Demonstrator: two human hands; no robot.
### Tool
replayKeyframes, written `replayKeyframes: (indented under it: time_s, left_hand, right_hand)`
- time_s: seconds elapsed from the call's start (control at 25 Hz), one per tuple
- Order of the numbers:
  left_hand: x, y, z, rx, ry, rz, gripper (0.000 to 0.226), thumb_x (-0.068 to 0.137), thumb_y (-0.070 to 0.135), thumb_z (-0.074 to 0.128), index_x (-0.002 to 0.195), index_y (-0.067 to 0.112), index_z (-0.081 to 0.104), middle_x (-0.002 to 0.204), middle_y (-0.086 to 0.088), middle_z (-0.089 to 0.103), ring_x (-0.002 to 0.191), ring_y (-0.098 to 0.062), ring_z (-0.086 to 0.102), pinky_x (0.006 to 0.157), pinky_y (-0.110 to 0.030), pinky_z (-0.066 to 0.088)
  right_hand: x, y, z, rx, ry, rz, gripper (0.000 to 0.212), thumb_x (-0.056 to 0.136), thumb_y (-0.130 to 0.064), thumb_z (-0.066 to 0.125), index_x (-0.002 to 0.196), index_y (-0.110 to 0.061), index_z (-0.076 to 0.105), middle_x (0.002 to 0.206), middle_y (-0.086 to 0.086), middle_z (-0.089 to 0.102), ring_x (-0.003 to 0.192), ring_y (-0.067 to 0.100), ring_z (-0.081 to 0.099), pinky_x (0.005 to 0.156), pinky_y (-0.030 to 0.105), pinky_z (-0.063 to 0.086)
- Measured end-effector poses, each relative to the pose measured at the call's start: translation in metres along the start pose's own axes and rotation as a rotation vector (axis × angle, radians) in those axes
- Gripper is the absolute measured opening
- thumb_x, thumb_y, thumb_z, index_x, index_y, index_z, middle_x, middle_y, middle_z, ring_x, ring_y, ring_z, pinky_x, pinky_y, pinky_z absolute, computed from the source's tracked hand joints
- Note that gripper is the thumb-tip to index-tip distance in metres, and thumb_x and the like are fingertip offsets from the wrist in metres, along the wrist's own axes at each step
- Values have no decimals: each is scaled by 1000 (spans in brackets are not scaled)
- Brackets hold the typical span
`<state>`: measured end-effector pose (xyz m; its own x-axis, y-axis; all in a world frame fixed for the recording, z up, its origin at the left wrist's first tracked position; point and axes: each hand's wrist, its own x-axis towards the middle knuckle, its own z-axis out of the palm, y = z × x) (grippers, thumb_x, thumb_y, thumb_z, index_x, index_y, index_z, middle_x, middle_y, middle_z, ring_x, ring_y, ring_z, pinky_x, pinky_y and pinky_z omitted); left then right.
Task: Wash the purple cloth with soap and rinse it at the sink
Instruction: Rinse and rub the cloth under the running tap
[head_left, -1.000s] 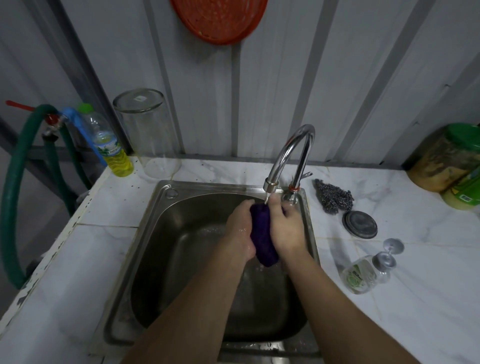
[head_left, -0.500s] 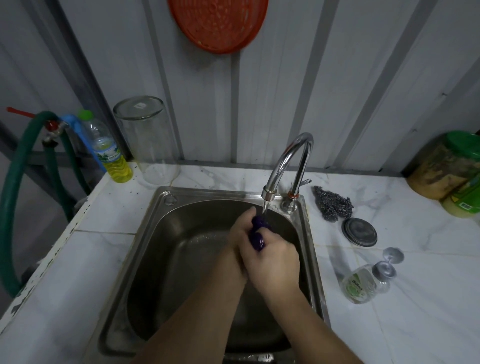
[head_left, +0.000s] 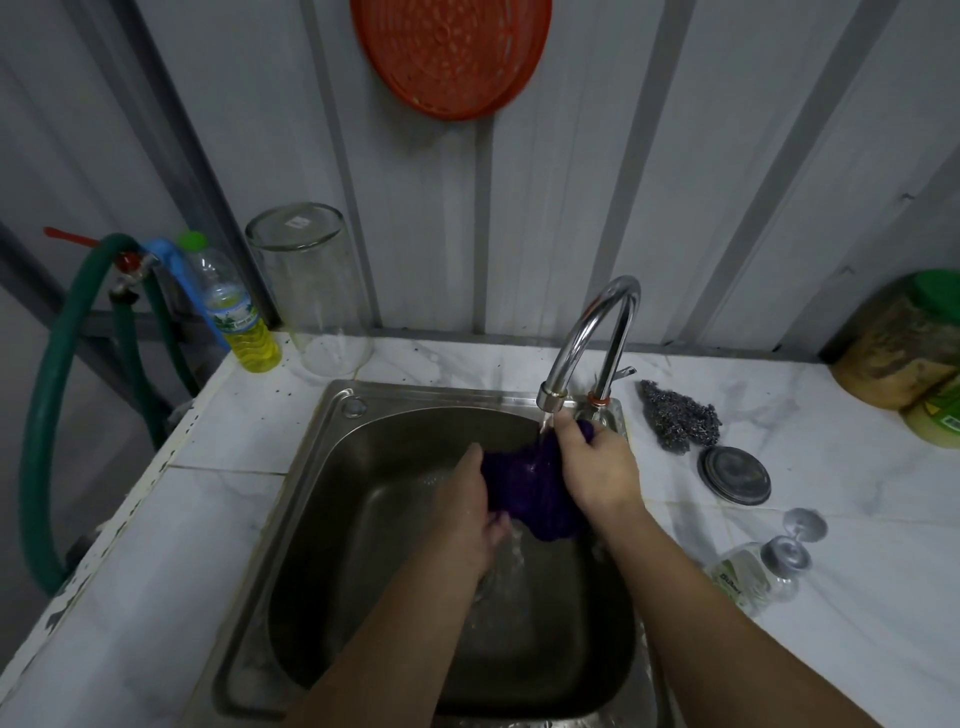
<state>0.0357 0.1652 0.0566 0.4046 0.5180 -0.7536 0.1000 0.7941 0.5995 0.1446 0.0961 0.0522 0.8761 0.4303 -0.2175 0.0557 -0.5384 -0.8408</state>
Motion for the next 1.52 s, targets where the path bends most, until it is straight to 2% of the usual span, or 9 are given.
replayKeyframes:
  time_s: [0.2, 0.4, 0.48, 0.56, 0.64, 0.84, 1.04, 1.32, 1.52]
  left_hand:
    - [-7, -10, -3, 203, -86, 118, 49, 100, 55, 48, 126, 17, 63, 118, -13, 73, 106, -32, 71, 89, -44, 56]
    - [6, -3, -3, 47, -268, 151, 41, 91, 25, 66, 126, 5, 67, 116, -25, 73, 105, -39, 71, 89, -49, 57]
    - [7, -2, -11, 23, -279, 101, 37, 88, 11, 57, 123, 5, 65, 108, -25, 74, 97, -41, 69, 79, -47, 55]
    - [1, 1, -18, -7, -368, 54, 39, 86, 9, 55, 123, 8, 66, 106, -21, 77, 98, -40, 70, 81, -47, 55]
    - [-6, 3, -23, 4, -398, 35, 37, 89, 12, 56, 124, 9, 67, 107, -19, 78, 99, -39, 71, 83, -48, 57]
    - [11, 4, -9, 63, -112, 21, 36, 94, 43, 67, 111, 12, 71, 102, -18, 79, 96, -38, 75, 91, -51, 58]
    - [27, 0, 0, -4, -137, -64, 56, 87, 61, 65, 92, 6, 72, 72, -12, 75, 71, -27, 73, 72, -39, 54]
    - [13, -10, 29, 161, -89, 49, 27, 97, 28, 56, 84, 9, 70, 78, -8, 69, 70, -21, 64, 63, -30, 54]
    - [11, 0, 30, 60, -64, 35, 31, 89, 49, 65, 96, 19, 69, 98, -13, 74, 91, -35, 71, 91, -52, 57]
  right_hand:
    - [-30, -5, 4, 110, -8, -187, 31, 99, -45, 53, 79, -22, 60, 75, -3, 66, 72, 14, 63, 62, 28, 47]
    - [-52, 24, 7, 114, -126, -516, 32, 94, -36, 47, 94, -20, 75, 97, -1, 71, 95, 9, 64, 90, 34, 51]
    - [-37, 29, 1, 181, -2, -288, 38, 88, -50, 61, 113, -24, 71, 113, 4, 70, 103, 9, 64, 99, 37, 51]
    - [-20, 25, -4, 521, -280, 139, 71, 75, -74, 65, 126, -24, 66, 123, 10, 72, 109, 22, 70, 103, 48, 52]
    - [-9, 20, -8, 742, -538, 417, 61, 87, -63, 62, 125, -16, 69, 120, 18, 74, 110, 35, 71, 101, 57, 51]
    - [-12, 9, 3, 612, -111, 151, 11, 95, -7, 60, 97, -15, 68, 92, 17, 76, 82, 32, 73, 80, 46, 61]
    - [-77, 4, 32, 129, -19, -273, 18, 92, -49, 59, 89, -33, 65, 87, -8, 66, 78, 6, 65, 70, 28, 55]
    - [6, -3, 28, 497, 2, 396, 26, 94, -23, 62, 106, -1, 68, 71, 3, 63, 63, 17, 61, 65, 32, 56]
    - [-6, 5, 24, 778, -63, 401, 23, 94, -34, 68, 99, -11, 68, 94, 11, 74, 82, 26, 71, 67, 34, 60]
